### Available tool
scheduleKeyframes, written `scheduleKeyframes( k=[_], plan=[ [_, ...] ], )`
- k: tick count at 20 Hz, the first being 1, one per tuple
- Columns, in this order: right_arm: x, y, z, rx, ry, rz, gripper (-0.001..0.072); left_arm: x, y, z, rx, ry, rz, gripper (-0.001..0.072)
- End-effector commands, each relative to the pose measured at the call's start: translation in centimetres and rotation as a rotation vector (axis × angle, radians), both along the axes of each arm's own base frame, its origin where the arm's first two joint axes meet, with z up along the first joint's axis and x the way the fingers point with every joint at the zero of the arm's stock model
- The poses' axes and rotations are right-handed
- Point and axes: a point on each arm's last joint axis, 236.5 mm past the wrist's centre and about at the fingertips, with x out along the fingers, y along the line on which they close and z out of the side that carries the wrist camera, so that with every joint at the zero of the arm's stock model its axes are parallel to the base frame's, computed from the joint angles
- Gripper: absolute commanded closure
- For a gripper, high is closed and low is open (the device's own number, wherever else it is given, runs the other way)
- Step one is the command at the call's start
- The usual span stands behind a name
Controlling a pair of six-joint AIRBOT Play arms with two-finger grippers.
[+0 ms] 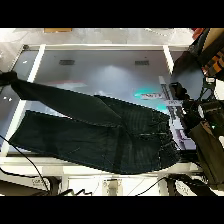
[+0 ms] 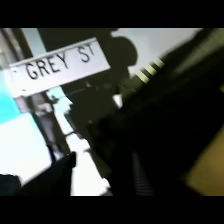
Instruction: Fold the clothes and pants, and hang the long-sleeved shirts on hangers.
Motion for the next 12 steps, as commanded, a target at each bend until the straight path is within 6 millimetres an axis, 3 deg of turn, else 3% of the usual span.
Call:
scheduleKeyframes(
  k=[1, 2, 3, 4, 5, 6, 7, 9, 10, 11, 12],
  plan=[
    [-3.0, -2.0, -1.4, -0.026, 0.151, -0.005, 0.0508, -6.8, 2.2, -4.7, 0.051, 0.352, -0.029, 0.0679],
    [-4.0, -3.0, -2.1, -0.029, 0.196, -0.013, 0.0512, -7.2, 2.6, -5.5, 0.062, 0.380, -0.016, 0.0679],
    [-4.9, -3.9, -2.8, -0.015, 0.232, -0.040, 0.0633, -7.7, 3.5, -6.1, 0.097, 0.416, 0.007, 0.0679],
    [-5.8, -4.5, -3.8, 0.032, 0.252, -0.074, 0.0684, -8.1, 4.2, -6.5, 0.123, 0.441, 0.023, 0.0679],
    [-6.5, -4.0, -5.3, 0.129, 0.273, -0.082, 0.0685, -8.1, 4.5, -6.8, 0.127, 0.446, 0.038, 0.0679],
    [-6.7, -1.8, -6.8, 0.272, 0.291, -0.040, 0.0685, -8.0, 4.6, -7.1, 0.125, 0.449, 0.045, 0.0679],
    [-6.6, 1.6, -7.7, 0.427, 0.306, 0.070, 0.0686, -8.0, 4.7, -7.4, 0.123, 0.454, 0.044, 0.0679],
    [-6.2, 10.7, -6.4, 0.727, 0.287, 0.474, 0.0687, -7.9, 4.5, -7.9, 0.114, 0.460, 0.041, 0.0678],
    [-5.6, 12.6, -5.6, 0.820, 0.245, 0.513, 0.0686, -7.9, 4.4, -8.0, 0.107, 0.459, 0.040, 0.0679],
    [-4.8, 12.3, -5.7, 0.811, 0.215, 0.496, 0.0684, -7.9, 4.5, -8.0, 0.106, 0.460, 0.041, 0.0678],
    [-3.4, 10.3, -6.4, 0.724, 0.178, 0.462, 0.0684, -7.9, 4.4, -8.1, 0.098, 0.456, 0.041, 0.0678]
  ],
)
